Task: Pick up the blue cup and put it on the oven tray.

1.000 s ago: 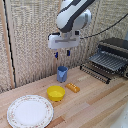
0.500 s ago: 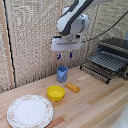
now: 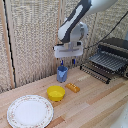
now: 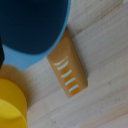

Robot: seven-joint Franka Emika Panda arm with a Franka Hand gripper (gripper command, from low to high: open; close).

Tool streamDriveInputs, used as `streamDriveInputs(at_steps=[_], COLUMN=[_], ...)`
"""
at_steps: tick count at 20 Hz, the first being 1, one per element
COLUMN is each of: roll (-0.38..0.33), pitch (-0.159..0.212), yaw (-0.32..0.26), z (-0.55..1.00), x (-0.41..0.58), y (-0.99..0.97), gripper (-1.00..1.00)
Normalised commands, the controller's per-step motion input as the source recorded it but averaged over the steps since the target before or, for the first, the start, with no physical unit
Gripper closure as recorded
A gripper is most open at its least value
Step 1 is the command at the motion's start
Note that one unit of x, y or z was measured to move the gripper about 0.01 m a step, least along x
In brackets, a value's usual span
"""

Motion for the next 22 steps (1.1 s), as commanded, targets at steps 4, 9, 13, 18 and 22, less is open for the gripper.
streamDriveInputs(at_steps=[4, 9, 13, 18, 22], roll=[-0.055, -0.078, -0.018, -0.003, -0.002], pitch=[0.030, 0.074, 0.022, 0.000, 0.000], yaw=[0.036, 0.014, 0.000, 0.000, -0.005], z=[-0.44, -0.37, -0.12, -0.03, 0.00], x=[0.318, 0.198, 0.166, 0.105, 0.006], y=[-0.14, -0.12, 0.04, 0.18, 0.10], gripper=[-1.00, -1.00, 1.00, 1.00, 1.00])
